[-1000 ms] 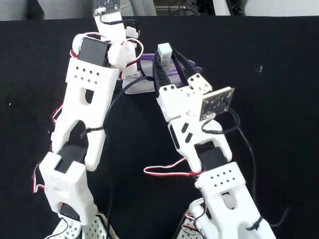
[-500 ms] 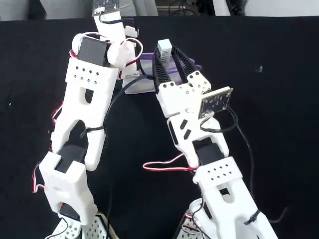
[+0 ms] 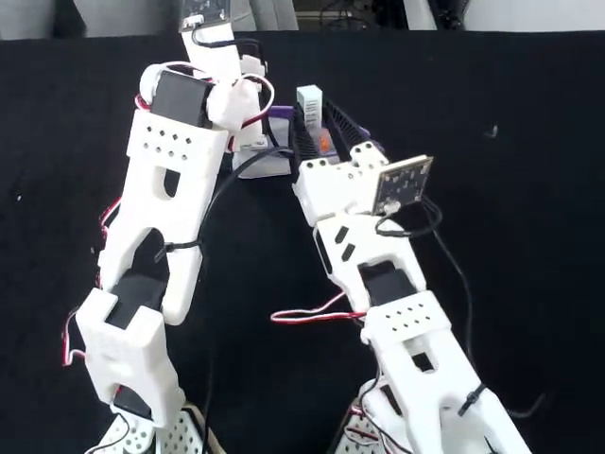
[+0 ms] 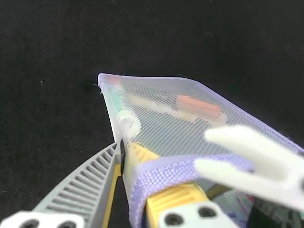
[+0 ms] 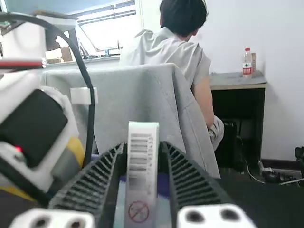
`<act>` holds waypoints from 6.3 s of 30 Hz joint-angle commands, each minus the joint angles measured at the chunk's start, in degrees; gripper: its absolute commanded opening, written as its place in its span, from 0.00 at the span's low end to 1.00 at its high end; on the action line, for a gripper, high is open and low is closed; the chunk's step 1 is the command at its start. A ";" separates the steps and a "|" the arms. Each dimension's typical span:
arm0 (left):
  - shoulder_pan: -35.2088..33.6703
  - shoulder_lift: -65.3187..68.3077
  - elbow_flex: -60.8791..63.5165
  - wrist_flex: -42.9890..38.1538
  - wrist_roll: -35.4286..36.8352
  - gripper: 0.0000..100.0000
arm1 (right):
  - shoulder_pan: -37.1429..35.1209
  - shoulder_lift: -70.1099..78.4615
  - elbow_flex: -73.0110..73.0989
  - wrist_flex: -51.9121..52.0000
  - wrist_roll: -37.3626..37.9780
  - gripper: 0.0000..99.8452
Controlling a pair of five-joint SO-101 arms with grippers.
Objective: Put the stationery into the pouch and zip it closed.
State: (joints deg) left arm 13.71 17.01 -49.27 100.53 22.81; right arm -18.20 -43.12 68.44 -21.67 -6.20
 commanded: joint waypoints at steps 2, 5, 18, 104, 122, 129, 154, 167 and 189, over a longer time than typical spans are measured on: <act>-0.75 0.26 -0.22 -0.18 0.00 0.03 | 0.97 0.75 1.63 -0.62 -0.53 0.24; -0.75 0.44 -0.22 -0.18 0.00 0.03 | 0.88 -0.84 1.71 -0.35 -0.53 0.22; -0.75 0.62 -0.22 -0.26 0.00 0.03 | 0.79 -10.15 3.74 0.00 -0.53 0.19; -2.59 0.62 0.22 0.09 -0.09 0.03 | -4.13 16.48 9.45 -37.27 17.41 0.23; -2.59 0.70 0.22 -0.18 -0.09 0.03 | 3.25 -6.81 7.08 -14.07 12.13 0.23; -2.68 0.70 0.22 -0.09 -0.09 0.03 | 8.35 -23.08 -2.95 18.73 5.54 0.23; -4.44 0.70 0.22 -0.18 -0.09 0.03 | 6.15 -53.05 27.65 29.27 17.93 0.22; -4.26 0.70 0.22 0.00 -0.09 0.03 | 5.27 -52.97 28.70 23.91 16.44 0.18; -4.26 0.70 0.31 0.09 -0.09 0.03 | 5.80 -24.57 9.54 24.00 13.71 0.18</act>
State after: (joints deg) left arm 9.76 17.45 -49.45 100.18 22.90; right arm -12.40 -77.58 82.24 8.57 7.78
